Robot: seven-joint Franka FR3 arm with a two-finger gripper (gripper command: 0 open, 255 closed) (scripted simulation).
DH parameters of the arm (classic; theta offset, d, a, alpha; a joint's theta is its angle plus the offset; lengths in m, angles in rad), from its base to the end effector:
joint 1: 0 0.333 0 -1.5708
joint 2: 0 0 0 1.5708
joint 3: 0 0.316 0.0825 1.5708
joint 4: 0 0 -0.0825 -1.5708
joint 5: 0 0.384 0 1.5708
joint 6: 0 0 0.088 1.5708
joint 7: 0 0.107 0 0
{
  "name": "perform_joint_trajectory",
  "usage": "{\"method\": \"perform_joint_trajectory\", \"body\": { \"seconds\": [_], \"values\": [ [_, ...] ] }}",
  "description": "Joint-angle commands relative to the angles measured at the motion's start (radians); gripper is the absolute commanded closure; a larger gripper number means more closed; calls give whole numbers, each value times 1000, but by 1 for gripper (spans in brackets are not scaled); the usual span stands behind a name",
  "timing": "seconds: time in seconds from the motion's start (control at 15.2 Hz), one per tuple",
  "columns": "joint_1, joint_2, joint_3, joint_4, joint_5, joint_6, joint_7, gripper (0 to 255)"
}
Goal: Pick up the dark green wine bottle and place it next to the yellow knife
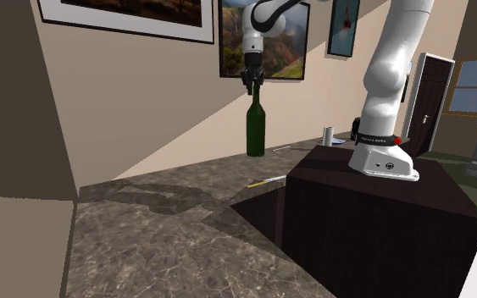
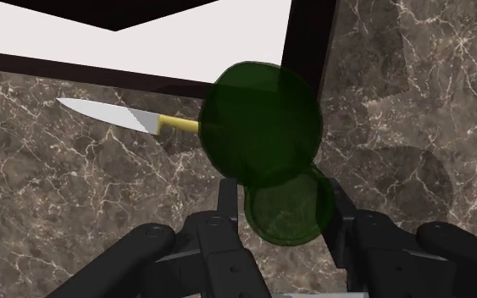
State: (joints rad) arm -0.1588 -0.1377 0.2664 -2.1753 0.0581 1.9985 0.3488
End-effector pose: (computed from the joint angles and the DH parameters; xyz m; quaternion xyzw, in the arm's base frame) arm 0.4992 0.0603 0.4453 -0.9907 0.1344 0.0230 0.0030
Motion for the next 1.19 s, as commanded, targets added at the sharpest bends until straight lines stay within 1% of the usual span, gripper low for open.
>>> {"method": "perform_joint_trajectory", "body": {
  "seconds": [0.0,0.53,0.86,1.12],
  "values": [
    [-20,-20,-27,-1,-1,-20,-48,255],
    [-102,-61,-141,49,-25,-116,-230,255],
    [-152,-52,-210,117,-46,-176,-340,255],
    [-191,-26,-263,192,-61,-225,-427,255]
  ]
}}
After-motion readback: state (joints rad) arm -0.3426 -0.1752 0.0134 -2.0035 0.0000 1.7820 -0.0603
